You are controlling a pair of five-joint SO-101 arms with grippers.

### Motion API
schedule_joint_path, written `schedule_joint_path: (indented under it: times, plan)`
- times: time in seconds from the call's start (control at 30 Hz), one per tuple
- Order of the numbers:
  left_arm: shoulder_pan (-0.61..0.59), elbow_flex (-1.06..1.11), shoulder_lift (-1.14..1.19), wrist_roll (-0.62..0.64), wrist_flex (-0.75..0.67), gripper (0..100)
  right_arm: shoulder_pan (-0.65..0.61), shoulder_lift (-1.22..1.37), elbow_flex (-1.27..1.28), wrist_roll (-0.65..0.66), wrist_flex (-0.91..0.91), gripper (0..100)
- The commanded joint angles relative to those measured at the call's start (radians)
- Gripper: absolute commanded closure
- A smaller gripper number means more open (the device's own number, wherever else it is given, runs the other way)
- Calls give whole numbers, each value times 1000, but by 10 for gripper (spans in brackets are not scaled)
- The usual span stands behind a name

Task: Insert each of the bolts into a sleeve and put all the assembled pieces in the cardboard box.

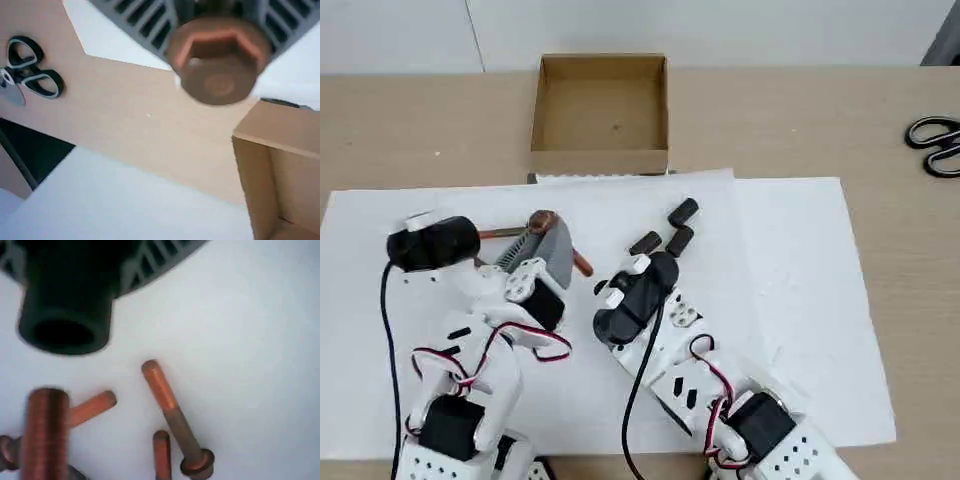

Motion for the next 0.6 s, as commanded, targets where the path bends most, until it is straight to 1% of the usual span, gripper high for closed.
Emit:
schedule_joint_path:
  times: [0.0,0.3,0.4,0.57]
  plan:
    - [17,-59,-12,3,28,994,-10,-22,3,8,-12,995]
    - [18,-87,-12,3,83,994,-7,-15,14,9,-61,995]
    - [18,-88,-12,3,80,994,-8,-15,18,8,-59,995]
    - [80,-90,-14,3,78,994,-10,-22,43,9,-61,995]
